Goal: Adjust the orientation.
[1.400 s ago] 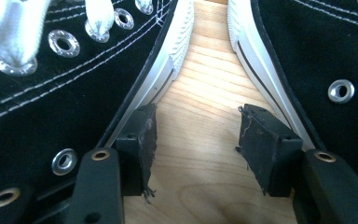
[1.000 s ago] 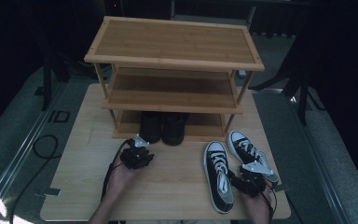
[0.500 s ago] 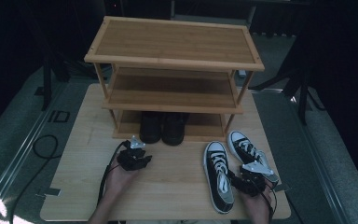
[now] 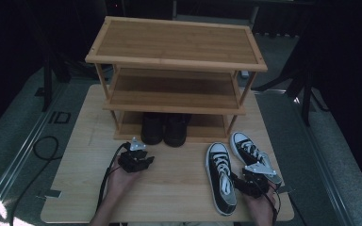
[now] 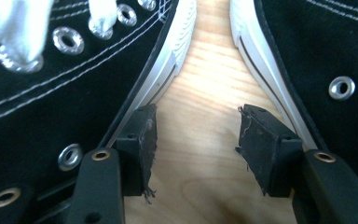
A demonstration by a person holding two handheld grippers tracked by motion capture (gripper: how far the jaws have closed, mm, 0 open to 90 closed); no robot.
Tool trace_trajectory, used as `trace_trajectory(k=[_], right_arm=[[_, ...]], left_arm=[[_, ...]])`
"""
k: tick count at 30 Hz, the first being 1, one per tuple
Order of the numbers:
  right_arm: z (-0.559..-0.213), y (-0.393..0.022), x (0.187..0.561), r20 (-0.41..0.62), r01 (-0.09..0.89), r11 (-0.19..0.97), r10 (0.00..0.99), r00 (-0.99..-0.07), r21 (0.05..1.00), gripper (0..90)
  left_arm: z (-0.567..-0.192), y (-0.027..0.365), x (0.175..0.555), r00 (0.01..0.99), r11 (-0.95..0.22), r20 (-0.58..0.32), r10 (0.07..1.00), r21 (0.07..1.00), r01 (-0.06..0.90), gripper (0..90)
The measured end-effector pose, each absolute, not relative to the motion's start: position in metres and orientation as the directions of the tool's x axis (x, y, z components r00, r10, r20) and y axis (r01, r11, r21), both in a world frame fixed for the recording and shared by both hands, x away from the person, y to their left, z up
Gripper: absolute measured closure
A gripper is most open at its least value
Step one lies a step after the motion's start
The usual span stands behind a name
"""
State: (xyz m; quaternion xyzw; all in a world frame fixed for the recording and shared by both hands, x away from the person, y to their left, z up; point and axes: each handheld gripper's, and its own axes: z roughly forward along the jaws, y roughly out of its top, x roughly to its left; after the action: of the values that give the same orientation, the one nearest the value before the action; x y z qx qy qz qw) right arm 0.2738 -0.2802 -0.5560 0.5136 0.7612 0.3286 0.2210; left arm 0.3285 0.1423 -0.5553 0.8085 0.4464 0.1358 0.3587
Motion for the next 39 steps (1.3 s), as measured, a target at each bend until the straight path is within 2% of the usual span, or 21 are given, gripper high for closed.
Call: trace_trajectory(k=[4, 11, 12, 18, 20, 25, 30, 39], right_arm=[[-0.550, -0.279, 0.271, -0.009, 0.651, 0.285, 0.919, -0.394, 0.704, 55.6], [-0.542, -0.280, 0.269, -0.019, 0.666, 0.350, 0.893, -0.450, 0.659, 88.1], [-0.542, -0.280, 0.270, -0.014, 0.670, 0.356, 0.889, -0.459, 0.651, 90.0], [-0.542, -0.271, 0.269, 0.023, 0.674, 0.398, 0.851, -0.524, 0.622, 90.0], [-0.542, -0.268, 0.269, 0.006, 0.667, 0.410, 0.849, -0.528, 0.622, 90.0], [-0.543, -0.265, 0.272, 0.045, 0.667, 0.395, 0.840, -0.541, 0.632, 90.0], [-0.545, -0.252, 0.279, 0.027, 0.637, 0.428, 0.817, -0.576, 0.642, 90.0], [-0.545, -0.246, 0.294, 0.018, 0.634, 0.431, 0.818, -0.575, 0.642, 90.0]], left_arm=[[-0.556, 0.141, 0.328, 0.564, -0.348, -0.091, 0.821, 0.703, 0.620, 59.9], [-0.556, 0.138, 0.325, 0.564, -0.365, -0.061, 0.823, 0.705, 0.608, 59.3], [-0.556, 0.137, 0.325, 0.565, -0.369, -0.055, 0.823, 0.705, 0.606, 59.3], [-0.556, 0.137, 0.324, 0.563, -0.369, -0.050, 0.825, 0.706, 0.604, 59.1], [-0.556, 0.136, 0.324, 0.562, -0.369, -0.049, 0.825, 0.707, 0.603, 59.0], [-0.556, 0.136, 0.324, 0.562, -0.370, -0.048, 0.825, 0.707, 0.603, 58.8], [-0.556, 0.135, 0.324, 0.563, -0.373, -0.044, 0.825, 0.706, 0.602, 58.8], [-0.556, 0.135, 0.324, 0.563, -0.375, -0.041, 0.825, 0.706, 0.601, 58.7]])
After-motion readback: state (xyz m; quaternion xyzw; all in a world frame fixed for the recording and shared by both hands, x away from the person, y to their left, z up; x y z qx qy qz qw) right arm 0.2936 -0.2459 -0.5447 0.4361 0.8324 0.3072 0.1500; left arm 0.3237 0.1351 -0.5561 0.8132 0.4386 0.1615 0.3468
